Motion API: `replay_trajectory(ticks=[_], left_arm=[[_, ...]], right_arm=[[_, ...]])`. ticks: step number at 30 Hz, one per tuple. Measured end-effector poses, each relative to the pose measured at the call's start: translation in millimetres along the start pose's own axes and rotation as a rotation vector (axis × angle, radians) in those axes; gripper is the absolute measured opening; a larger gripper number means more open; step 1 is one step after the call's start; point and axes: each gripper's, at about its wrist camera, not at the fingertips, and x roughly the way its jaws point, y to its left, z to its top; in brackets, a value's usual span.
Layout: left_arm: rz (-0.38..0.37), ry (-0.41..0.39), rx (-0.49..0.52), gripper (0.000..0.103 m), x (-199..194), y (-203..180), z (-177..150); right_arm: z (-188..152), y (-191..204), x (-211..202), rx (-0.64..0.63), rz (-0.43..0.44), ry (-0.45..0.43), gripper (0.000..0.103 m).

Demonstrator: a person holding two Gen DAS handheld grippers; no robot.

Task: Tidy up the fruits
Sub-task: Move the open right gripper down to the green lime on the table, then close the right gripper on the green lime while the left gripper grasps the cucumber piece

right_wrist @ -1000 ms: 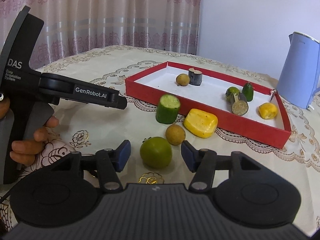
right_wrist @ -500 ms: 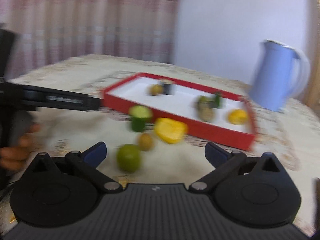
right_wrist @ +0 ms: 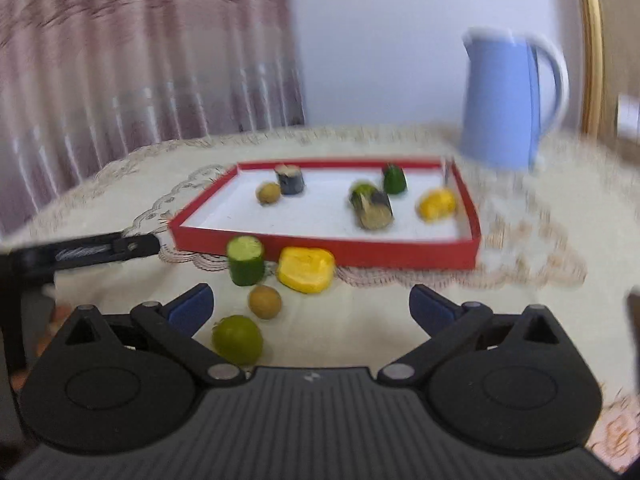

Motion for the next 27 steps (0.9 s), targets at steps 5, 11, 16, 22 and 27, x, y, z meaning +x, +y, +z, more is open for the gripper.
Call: replay_trajectory(ticks=[5, 11, 16, 22, 27], left_arm=[[0.04, -0.013, 0.074, 0.102, -5.0, -9.1, -1.0], [0.088, -0.006, 0.092, 0.102, -3.5, -9.9, -2.5], [0.089, 0.012, 0.068, 0.102, -0.4, -3.2, -2.1], [0.068, 0.022, 0.076, 0.102, 1.2, -5.1, -4.4], [0.064, 0.027, 0.089, 0.102, 2.5, -7.7, -5.4]], right_arm=[[-8.4, 17.0, 16.4, -0.113, 0.044, 0.065, 0.103], [-12.8, 24.8, 30.1, -0.134, 0.108, 0.108, 0.103], [-16.8, 27.5, 28.0, -0.195, 0.058, 0.028, 0.102], [-16.7, 12.9, 45.4, -0.11, 0.148, 0.149, 0.067], [-18.3, 16.9, 50.3, -0.122, 0.18, 0.17, 0.04]])
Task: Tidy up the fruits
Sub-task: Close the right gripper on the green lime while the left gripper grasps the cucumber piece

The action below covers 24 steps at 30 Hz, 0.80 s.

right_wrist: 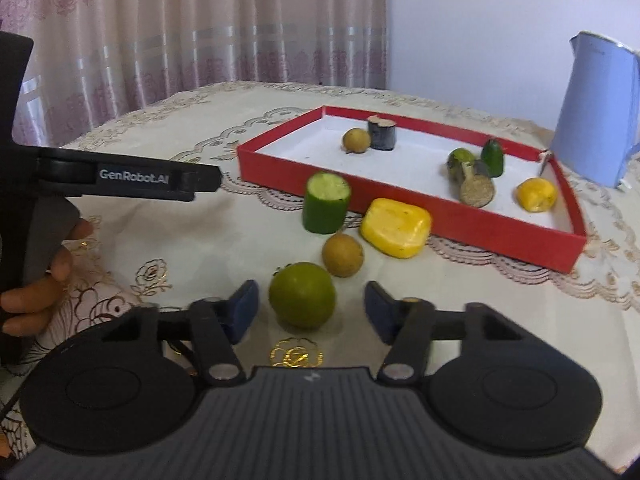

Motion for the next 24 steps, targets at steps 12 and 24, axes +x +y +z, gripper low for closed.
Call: replay_trajectory(ticks=[12, 24], left_arm=[[-0.172, -0.084, 0.212, 0.102, -15.3, -35.3, 10.5], [-0.196, -0.011, 0.305, 0.073, 16.3, -83.2, 16.6]], right_arm=[[-6.3, -23.6, -25.1, 0.044, -0.087, -0.051, 0.033], [-20.7, -54.7, -29.8, 0.179, -0.078, -0.062, 0.033]])
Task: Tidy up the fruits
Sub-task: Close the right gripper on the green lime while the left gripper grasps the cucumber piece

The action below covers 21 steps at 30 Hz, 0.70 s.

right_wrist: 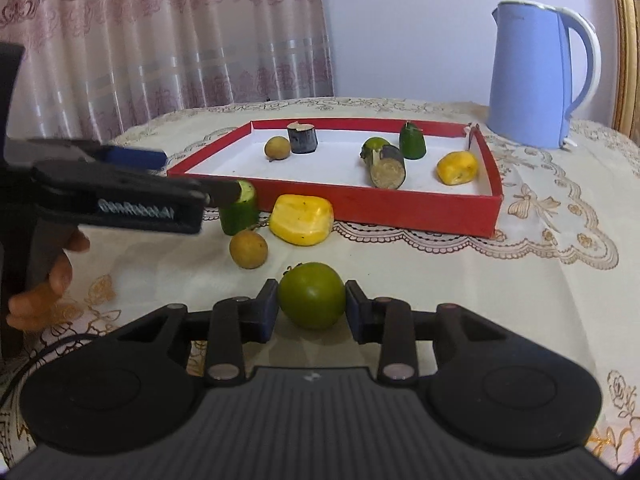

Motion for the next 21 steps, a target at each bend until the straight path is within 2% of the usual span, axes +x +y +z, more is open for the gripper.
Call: replay_trajectory(ticks=[3, 11, 17, 21], left_arm=[[-0.043, 0.044, -0.03, 0.057, 6.3, 1.1, -2.1], [-0.104, 0.118, -0.087, 0.036, 29.2, 1.5, 1.0], [-0.094, 0.119, -0.109, 0.031, 27.6, 2.0, 0.8], [-0.037, 0.084, -0.108, 0.031, 13.3, 9.7, -2.7]], right_arm=[[0.0, -0.1, 0.4, 0.004, 0.003, -0.002, 0.033], [0.3, -0.1, 1.7, 0.003, 0.005, 0.002, 0.033], [0.2, -1.7, 2.3, 0.012, 0.008, 0.004, 0.034], [0.1, -1.6, 1.9, 0.012, 0.013, 0.004, 0.034]])
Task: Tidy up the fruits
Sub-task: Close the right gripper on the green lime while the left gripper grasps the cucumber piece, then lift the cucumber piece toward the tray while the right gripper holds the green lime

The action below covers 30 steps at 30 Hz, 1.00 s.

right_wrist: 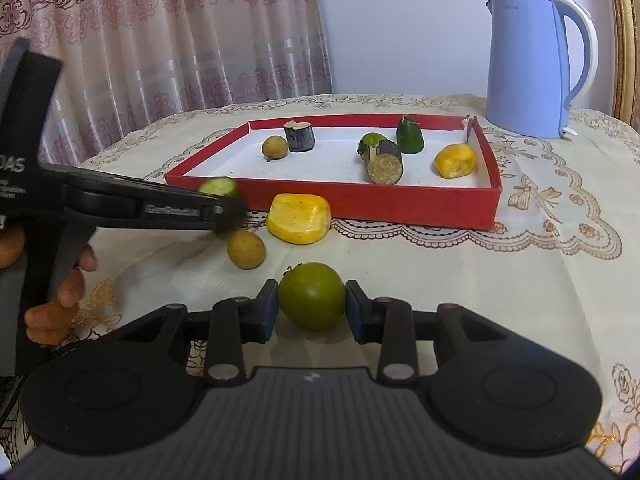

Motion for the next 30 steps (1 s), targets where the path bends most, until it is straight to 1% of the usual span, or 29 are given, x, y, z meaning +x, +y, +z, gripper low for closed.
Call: replay_trajectory(ticks=[3, 9, 22, 30], left_arm=[[0.042, -0.012, 0.007, 0.031, -8.4, 5.5, -2.0], [0.099, -0.003, -0.024, 0.031, -9.4, 19.0, -2.2], [0.177, -0.016, -0.008, 0.031, -10.6, 22.4, 1.9], [0.192, -0.037, 0.017, 0.031, -10.8, 19.2, 13.8]], right_arm=[[-0.2, 0.5, 0.1, -0.004, 0.006, 0.001, 0.034], [-0.1, 1.1, 1.2, -0.008, 0.012, 0.004, 0.034], [0.2, 2.4, -0.5, -0.015, 0.0, -0.006, 0.034], [0.1, 2.7, -1.3, -0.014, 0.002, -0.009, 0.034]])
